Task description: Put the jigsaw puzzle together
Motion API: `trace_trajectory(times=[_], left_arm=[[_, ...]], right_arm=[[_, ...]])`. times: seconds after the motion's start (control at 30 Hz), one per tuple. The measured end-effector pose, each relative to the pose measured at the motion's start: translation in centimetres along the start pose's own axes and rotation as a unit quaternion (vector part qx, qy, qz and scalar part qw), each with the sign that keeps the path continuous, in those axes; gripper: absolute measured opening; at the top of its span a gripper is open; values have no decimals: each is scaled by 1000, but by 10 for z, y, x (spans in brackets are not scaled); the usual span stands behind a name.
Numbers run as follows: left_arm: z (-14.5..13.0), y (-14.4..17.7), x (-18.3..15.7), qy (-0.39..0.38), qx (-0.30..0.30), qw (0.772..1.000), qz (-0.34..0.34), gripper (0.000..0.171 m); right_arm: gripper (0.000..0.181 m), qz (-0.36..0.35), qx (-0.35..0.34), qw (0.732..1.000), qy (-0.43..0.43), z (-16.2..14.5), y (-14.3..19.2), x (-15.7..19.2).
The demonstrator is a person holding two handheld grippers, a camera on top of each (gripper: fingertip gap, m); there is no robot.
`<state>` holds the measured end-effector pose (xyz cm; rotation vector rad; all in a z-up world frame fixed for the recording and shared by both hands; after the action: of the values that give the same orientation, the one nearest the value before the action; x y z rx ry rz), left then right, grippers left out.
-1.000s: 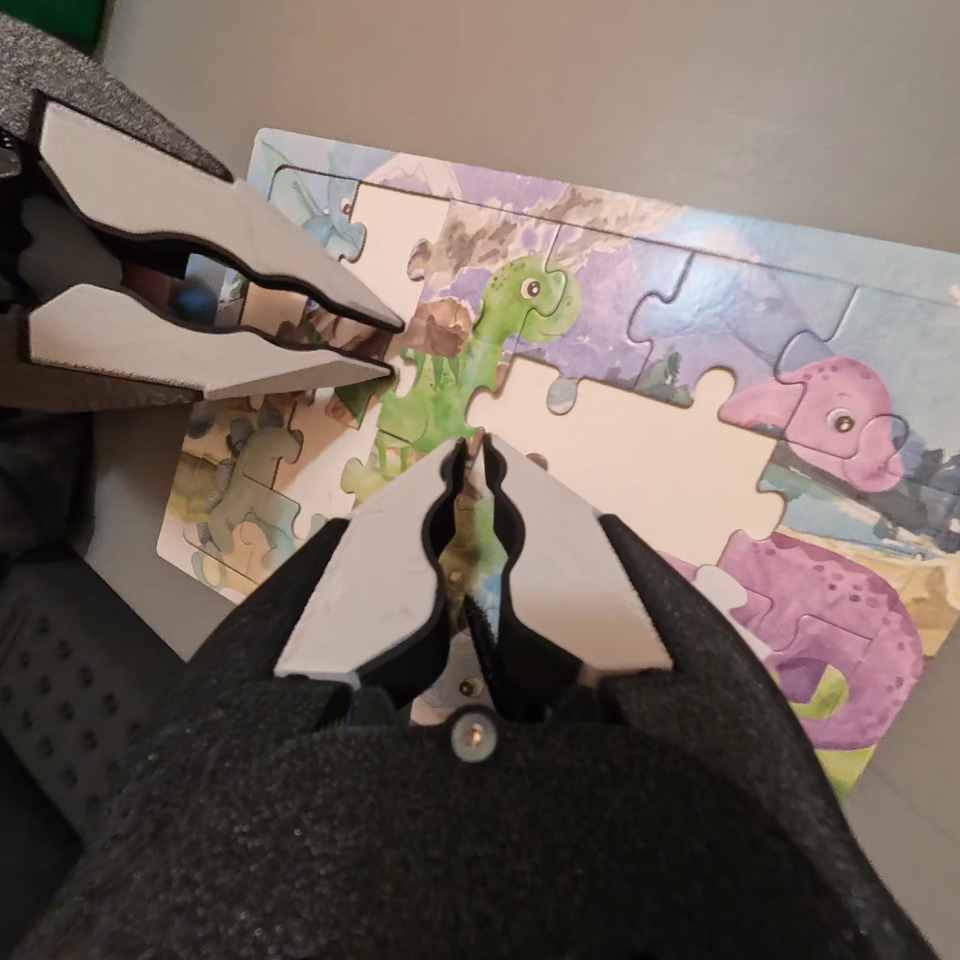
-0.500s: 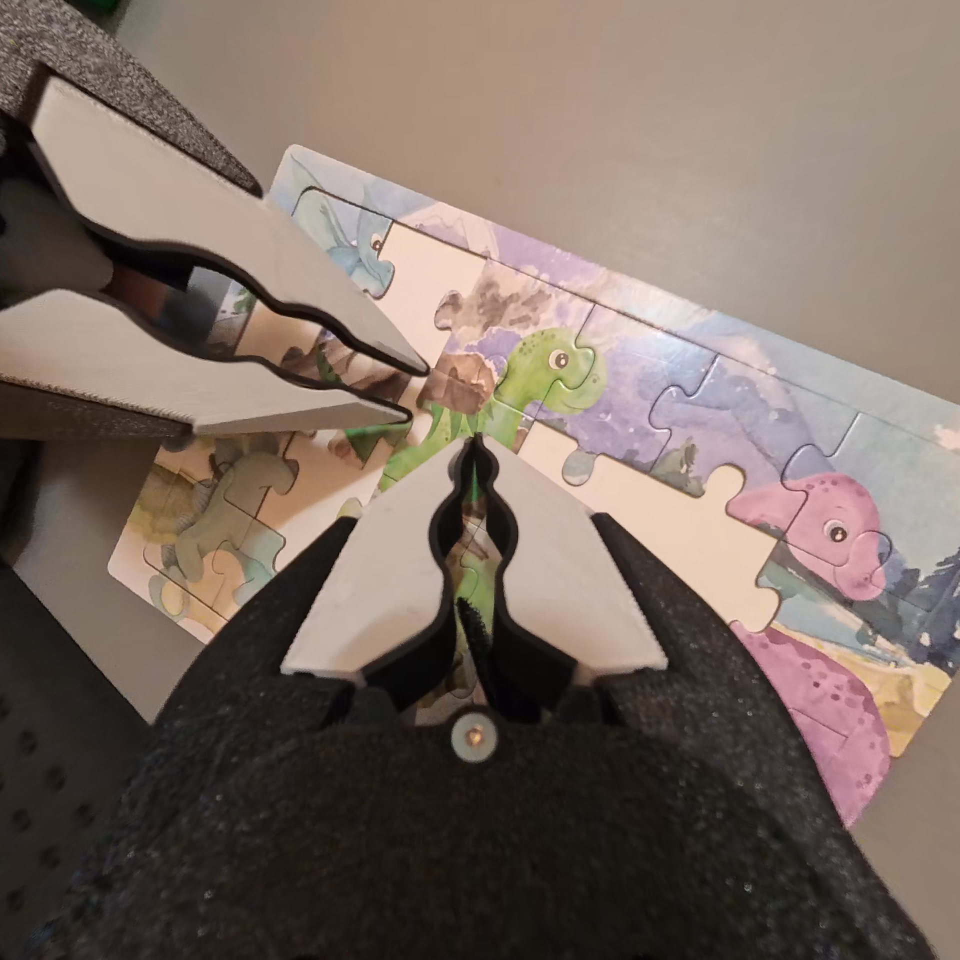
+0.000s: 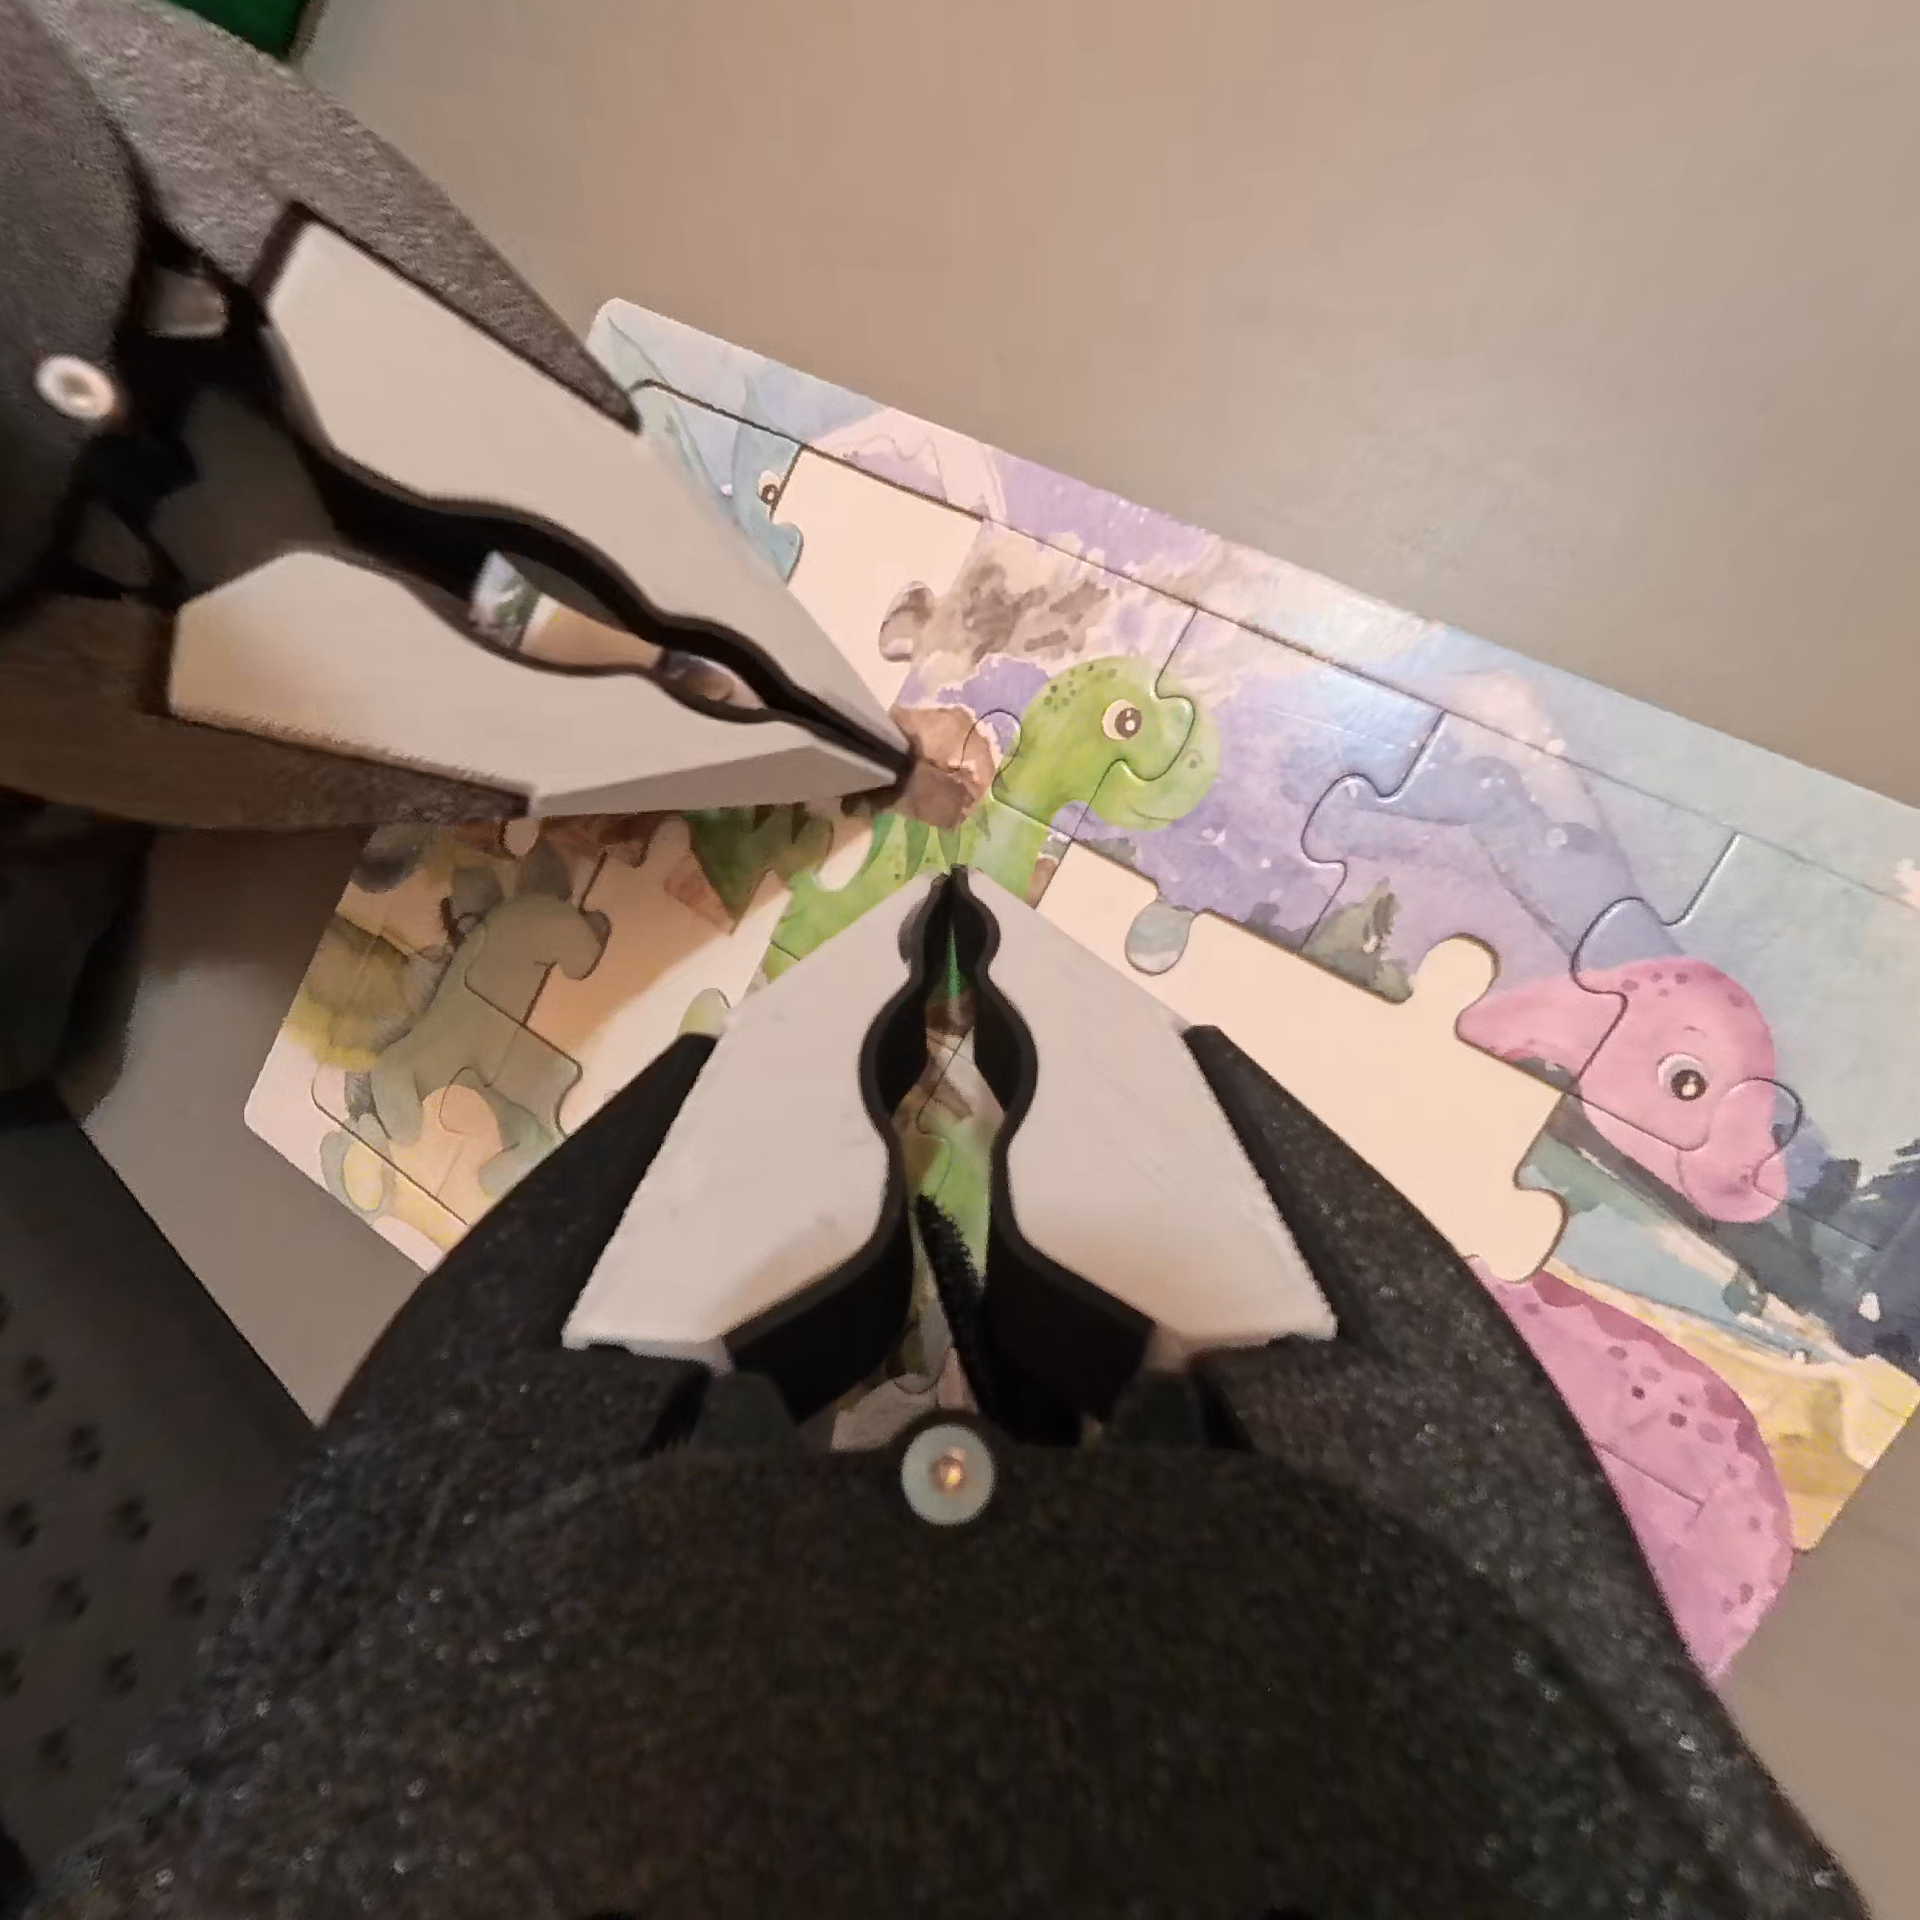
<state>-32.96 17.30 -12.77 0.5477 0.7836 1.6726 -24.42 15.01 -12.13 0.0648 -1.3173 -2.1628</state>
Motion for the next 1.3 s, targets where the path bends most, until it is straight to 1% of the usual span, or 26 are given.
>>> trace_trajectory(times=[0.03, 0.1, 0.17, 0.2, 0.23, 0.27, 0.3, 0.33, 0.37, 0.43, 0.53, 0.67, 0.73, 0.8, 1.07, 1.3], left_arm=[[1, 1, -1, -2, -13, 1000, -2, 0], [2, 6, -2, -2, -21, 1000, -18, 0], [7, 25, -3, -5, -70, 996, -51, 0], [7, 36, -1, -9, -82, 995, -57, 1], [3, 44, 1, -18, -76, 995, -67, 12], [-4, 47, 2, -28, -55, 995, -78, 36], [-11, 47, 4, -38, -29, 996, -74, 50], [-18, 45, 6, -46, -14, 997, -64, 57], [-23, 43, 3, -55, -3, 996, -73, 63], [-27, 38, 0, -67, 12, 995, -66, 65], [-28, 32, -4, -80, 26, 994, -67, 61], [-30, 29, -4, -87, 33, 994, -58, 55], [-29, 29, -5, -86, 37, 994, -56, 54], [-29, 29, -6, -91, 39, 994, -54, 47], [-29, 30, -6, -88, 42, 994, -54, 46], [-18, 40, -4, -69, 7, 996, -54, 46]], right_arm=[[0, 6, -9, 1000, 19, -1, 2, 5], [0, 17, -18, 998, 63, -5, 6, 17], [0, 0, -2, 997, 82, -14, 2, 21], [0, -3, -11, 997, 82, -15, 1, 21], [0, 3, -14, 997, 73, -16, 1, 20], [0, 14, -15, 998, 61, -16, 1, 19], [0, 24, -16, 998, 54, -15, 1, 18], [0, 31, -18, 998, 51, -15, 1, 17], [0, 33, -22, 998, 53, -16, 1, 17], [0, 24, -41, 997, 63, -16, 3, 16], [0, 8, -98, 993, 72, -13, 12, 14], [0, 1, -161, 985, 60, -5, 29, 8], [0, 11, -187, 981, 48, 0, 35, 6], [0, 29, -189, 981, 32, 1, 34, 5], [0, 19, -164, 985, 44, -4, 24, 5], [0, 22, -153, 987, 53, -5, 20, 9]])
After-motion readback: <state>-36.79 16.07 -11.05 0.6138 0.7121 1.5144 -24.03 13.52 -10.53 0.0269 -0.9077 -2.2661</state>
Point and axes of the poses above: each gripper's, where its closed fingertips meet, y back along the fingers, z out of its top, x = y × z across the jaws, the point moved 6 cm from there along y, back along the fingers, and after that the axes turned 3 degrees about x, right-handed, at the moved point
